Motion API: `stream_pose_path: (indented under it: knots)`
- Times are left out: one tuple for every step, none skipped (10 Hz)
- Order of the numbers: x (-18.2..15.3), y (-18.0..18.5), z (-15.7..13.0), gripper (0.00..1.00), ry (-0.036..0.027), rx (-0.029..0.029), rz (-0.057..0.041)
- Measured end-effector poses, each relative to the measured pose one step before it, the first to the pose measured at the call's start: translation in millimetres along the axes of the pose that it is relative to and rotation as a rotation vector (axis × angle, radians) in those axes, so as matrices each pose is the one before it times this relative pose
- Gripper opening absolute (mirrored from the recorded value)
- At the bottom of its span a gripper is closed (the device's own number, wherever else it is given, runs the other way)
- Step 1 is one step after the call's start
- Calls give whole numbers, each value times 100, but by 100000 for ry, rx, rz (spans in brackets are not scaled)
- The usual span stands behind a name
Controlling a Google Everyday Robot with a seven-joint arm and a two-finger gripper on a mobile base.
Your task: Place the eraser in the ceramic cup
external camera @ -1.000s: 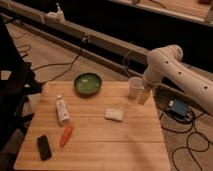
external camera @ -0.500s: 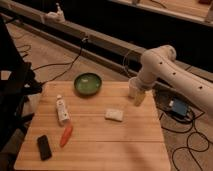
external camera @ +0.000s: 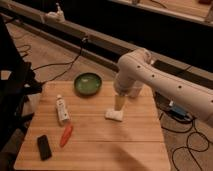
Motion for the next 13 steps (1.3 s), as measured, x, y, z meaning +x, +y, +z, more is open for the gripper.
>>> stream_pose_path:
  knots:
    - [-2949,1235,1031,80,-2471,-2781,-6319]
    - [-3058,1058,861,80,-3856,-1952,-4815]
    - [-3361,1649,938,80,-4467,-2763,-6500]
    - [-2782,1671,748,80,-3364,-2711,-7565]
    - [-1870,1157,505,80,-2101,-1892,-5826]
    - [-484,280,191,80,-620,-537,-1436]
    - [29,-10,-10,80,35,38,52]
    - [38,12,-19,80,-12,9,107]
    - [310,105,-101,80,61,-101,610]
    - [679,293,-303,80,943,-624,61]
    - [869,261,-330,80,1202,-699,-546]
    - [-95,-237,148,80,-12,-340,-2285]
    - [-397,-406,438,80,-491,-243,-2639]
